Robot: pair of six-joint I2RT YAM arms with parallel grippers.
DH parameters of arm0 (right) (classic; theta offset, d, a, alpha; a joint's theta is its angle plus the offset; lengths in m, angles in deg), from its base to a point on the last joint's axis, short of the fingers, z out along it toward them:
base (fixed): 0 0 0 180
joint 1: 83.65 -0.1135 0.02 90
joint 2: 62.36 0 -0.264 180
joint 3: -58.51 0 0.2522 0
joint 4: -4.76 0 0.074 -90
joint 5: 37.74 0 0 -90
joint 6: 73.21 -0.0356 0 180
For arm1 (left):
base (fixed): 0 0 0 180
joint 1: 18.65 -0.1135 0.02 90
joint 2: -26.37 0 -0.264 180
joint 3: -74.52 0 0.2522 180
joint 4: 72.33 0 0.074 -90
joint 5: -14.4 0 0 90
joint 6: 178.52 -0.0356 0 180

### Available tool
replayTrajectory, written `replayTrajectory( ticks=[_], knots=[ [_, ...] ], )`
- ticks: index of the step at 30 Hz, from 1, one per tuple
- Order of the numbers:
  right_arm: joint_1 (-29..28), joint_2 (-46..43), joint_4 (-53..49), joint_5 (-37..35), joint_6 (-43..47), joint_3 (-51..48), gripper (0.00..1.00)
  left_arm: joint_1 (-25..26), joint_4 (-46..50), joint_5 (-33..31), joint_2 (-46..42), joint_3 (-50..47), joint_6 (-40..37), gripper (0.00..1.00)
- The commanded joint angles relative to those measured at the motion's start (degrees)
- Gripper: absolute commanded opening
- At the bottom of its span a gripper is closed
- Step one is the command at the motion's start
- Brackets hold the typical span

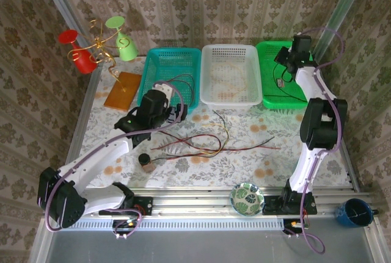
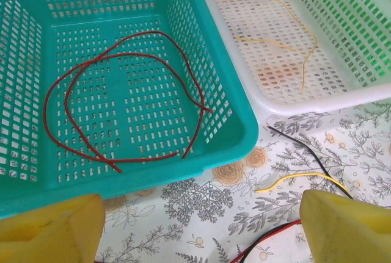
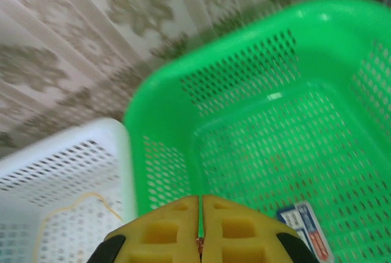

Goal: Untangle the cables

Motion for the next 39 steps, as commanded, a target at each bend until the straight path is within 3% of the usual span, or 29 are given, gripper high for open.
replayTrajectory(
  ticks=[1, 12, 17, 19, 21, 23, 27, 30, 36, 37, 39],
  knots=[
    [0.1, 4.2, -7.8, -4.7, -1.8, 3.4, 0.00, 1.3, 1.1, -2.1, -1.8, -0.8, 1.5, 0.84],
    [0.6, 16.6, -23.0, -4.0, -3.1, 15.5, 0.00, 3.7, 1.9, -3.8, -2.0, -0.6, 2.3, 0.84],
    [1.0, 15.3, -26.7, -2.8, -1.4, 18.9, 0.33, 4.2, 3.5, -4.1, -2.3, -0.2, 2.5, 0.84],
    [1.3, 13.1, -27.1, -2.2, -0.8, 19.7, 0.53, 4.2, 4.1, -4.1, -2.5, -0.1, 3.0, 0.84],
    [1.9, 11.5, -29.2, -2.0, -0.6, 21.5, 0.66, 4.2, 4.4, -4.0, -2.5, 0.1, 3.1, 0.84],
    [2.4, 9.8, -31.6, -1.9, -0.4, 23.4, 0.76, 4.2, 4.6, -4.0, -2.7, 0.0, 3.1, 0.84],
    [3.0, 4.9, -33.6, -1.5, 0.6, 23.7, 0.87, 4.2, 4.6, -4.1, -3.0, 0.1, 3.2, 0.84],
    [2.9, -0.5, -33.0, 0.0, 1.1, 20.2, 0.87, 4.3, 4.6, -3.9, -3.4, 0.1, 3.2, 0.84],
    [2.9, -16.0, -24.2, 4.3, -0.4, 0.3, 0.85, 4.3, 4.5, -2.7, -3.4, -0.4, 3.6, 0.84],
    [2.9, -18.1, -21.8, 6.0, -0.3, -3.2, 0.82, 4.4, 4.3, -2.6, -3.5, -0.6, 3.8, 0.84],
    [2.9, -19.9, -17.7, 8.9, -0.5, -7.1, 0.68, 4.6, 4.0, -2.6, -3.5, -1.1, 4.1, 0.84]
  ],
)
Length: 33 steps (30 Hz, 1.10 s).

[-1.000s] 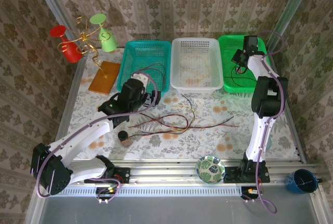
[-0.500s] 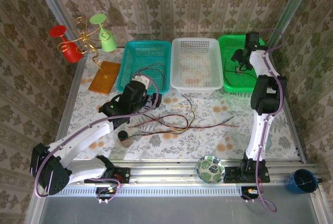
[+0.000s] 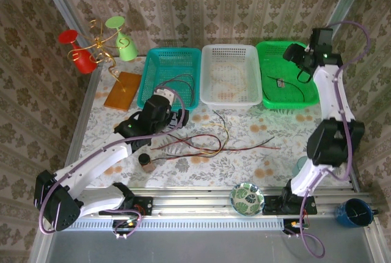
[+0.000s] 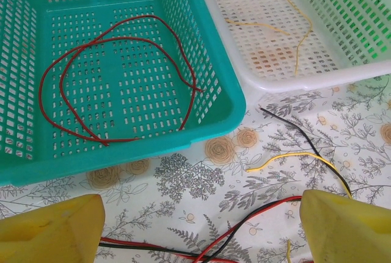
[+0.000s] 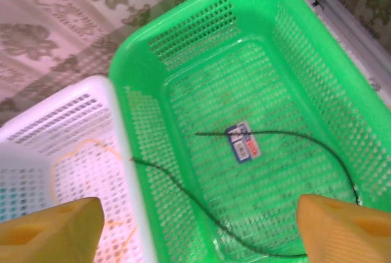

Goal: Untangle the cables

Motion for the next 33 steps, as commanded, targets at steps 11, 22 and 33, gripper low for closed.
replayTrajectory(
  ticks=[11, 22, 33],
  knots=[
    [-0.8, 20.4, -0.2, 19.8, -4.2, 10.1, 0.67, 2.2, 0.2, 0.3, 0.3, -0.8, 3.1, 0.84],
    [-3.2, 32.7, -4.7, 19.9, -2.0, 23.8, 0.72, 2.2, -0.7, 1.0, 6.4, 2.1, 2.4, 0.84],
    [-3.4, 37.0, -5.9, 18.0, -0.9, 26.1, 0.67, 2.1, -0.9, 1.8, 9.5, 4.0, 1.9, 0.84]
  ],
)
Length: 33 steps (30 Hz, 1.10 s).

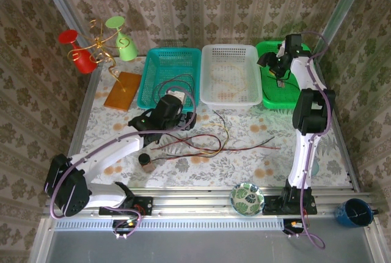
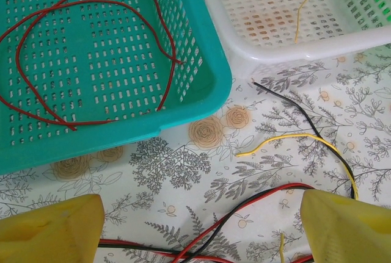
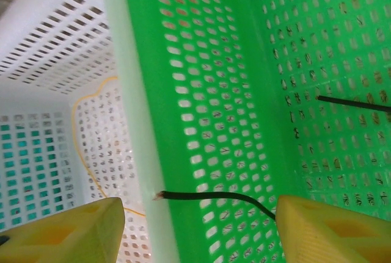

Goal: Untangle the cables

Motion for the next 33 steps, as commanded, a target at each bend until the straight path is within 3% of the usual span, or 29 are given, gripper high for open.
replayTrajectory(
  ticks=[1, 14, 23, 33],
  knots=[
    [0.0, 1.2, -2.7, -1.1, 1.4, 1.7, 0.67, 0.1, -0.4, 0.7, 0.8, 2.0, -0.1, 0.85],
    [0.3, 2.8, -4.3, -5.4, 0.7, 3.0, 0.64, -0.2, -0.1, 0.8, 0.4, 2.3, -0.2, 0.85],
    [1.7, 0.0, 1.5, -0.1, -3.3, -2.3, 0.65, -0.4, 0.2, 0.7, 0.2, 2.4, -0.2, 0.85],
    [2.3, -3.0, 7.3, 4.8, -4.6, -6.7, 0.73, -0.4, 0.3, 1.0, 0.3, 2.8, -0.2, 0.85]
  ],
)
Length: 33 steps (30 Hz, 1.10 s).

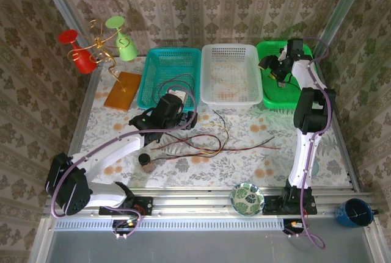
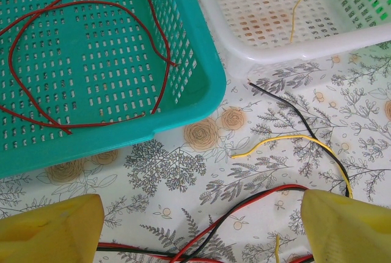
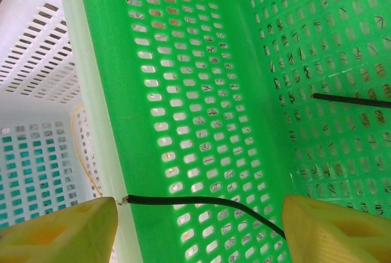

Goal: Untangle the cables

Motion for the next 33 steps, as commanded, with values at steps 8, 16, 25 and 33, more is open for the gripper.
replayTrajectory(
  ticks=[8, 16, 25, 33],
  knots=[
    [1.6, -3.4, 3.4, 1.9, -2.6, -3.8, 0.73, -0.3, 0.9, 0.2, -0.3, 2.7, -0.2, 0.85],
    [2.1, -2.5, 2.9, 3.2, -2.2, -3.3, 0.75, -0.3, 0.8, 0.5, 0.0, 3.0, -0.2, 0.85],
    [2.1, 1.7, 0.5, 3.8, -2.0, -1.5, 0.72, -0.3, 1.1, 0.6, -0.1, 3.4, -0.2, 0.85],
    [2.1, 4.0, -2.1, 3.4, -1.4, -0.5, 0.68, -0.2, 0.9, 0.7, 0.2, 3.2, 0.2, 0.85]
  ],
)
